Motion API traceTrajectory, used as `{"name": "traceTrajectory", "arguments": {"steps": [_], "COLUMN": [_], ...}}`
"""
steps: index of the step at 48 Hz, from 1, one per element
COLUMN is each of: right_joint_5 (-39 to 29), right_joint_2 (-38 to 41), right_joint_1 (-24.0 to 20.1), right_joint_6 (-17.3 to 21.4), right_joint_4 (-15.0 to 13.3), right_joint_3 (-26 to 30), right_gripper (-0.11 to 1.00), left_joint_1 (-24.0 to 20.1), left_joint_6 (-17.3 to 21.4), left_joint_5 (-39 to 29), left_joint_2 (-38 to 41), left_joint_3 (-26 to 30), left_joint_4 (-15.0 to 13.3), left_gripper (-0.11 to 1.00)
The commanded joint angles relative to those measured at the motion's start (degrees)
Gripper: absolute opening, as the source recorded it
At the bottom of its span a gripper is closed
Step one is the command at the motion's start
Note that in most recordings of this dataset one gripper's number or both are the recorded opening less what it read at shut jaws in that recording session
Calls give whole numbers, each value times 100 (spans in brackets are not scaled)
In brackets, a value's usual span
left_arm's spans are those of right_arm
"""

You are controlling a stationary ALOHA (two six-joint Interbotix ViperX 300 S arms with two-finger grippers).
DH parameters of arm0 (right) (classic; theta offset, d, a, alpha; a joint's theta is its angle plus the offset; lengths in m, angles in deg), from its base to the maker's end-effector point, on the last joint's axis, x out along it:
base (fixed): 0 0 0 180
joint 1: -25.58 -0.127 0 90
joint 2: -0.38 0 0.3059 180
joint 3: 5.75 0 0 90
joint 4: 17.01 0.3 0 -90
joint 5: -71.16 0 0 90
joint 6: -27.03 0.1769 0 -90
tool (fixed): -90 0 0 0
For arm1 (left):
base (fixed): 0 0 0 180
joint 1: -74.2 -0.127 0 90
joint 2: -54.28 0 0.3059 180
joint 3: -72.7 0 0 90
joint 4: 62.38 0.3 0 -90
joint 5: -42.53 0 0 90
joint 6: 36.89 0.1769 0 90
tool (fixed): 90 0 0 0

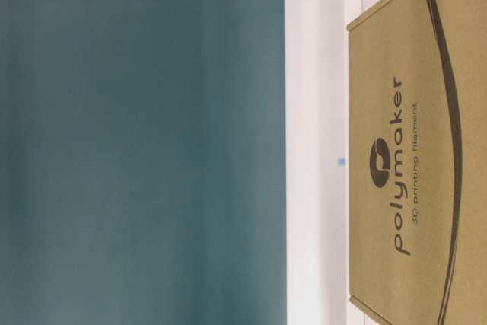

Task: Place the cardboard box on the stand after clamping it between your arms.
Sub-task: 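Move both grippers inward to the left and right sides of the box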

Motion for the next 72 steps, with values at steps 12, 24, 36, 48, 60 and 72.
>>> {"name": "traceTrajectory", "arguments": {"steps": [12, 24, 36, 48, 60, 72], "right_joint_5": [-747, -1125, -1116, -914, -422, -158], "right_joint_2": [536, 1441, 2373, 3647, 4597, 5071], "right_joint_1": [-167, -308, -343, -343, -325, -281], "right_joint_6": [308, 536, 536, 563, 563, 563], "right_joint_4": [53, 53, 18, 9, 9, 9], "right_joint_3": [141, 378, 615, 853, 1134, 1477], "right_gripper": [-1, 31, 83, 81, 81, 81], "left_joint_1": [246, 246, 343, 501, 510, 510], "left_joint_6": [-62, -176, -817, -905, -853, -844], "left_joint_5": [-738, -1002, -984, -870, -853, -606], "left_joint_2": [615, 1354, 2224, 3182, 3902, 4333], "left_joint_3": [316, 334, 466, 589, 782, 1037], "left_joint_4": [9, 9, 18, 18, 18, 18], "left_gripper": [0, 16, 84, 77, 77, 77]}}
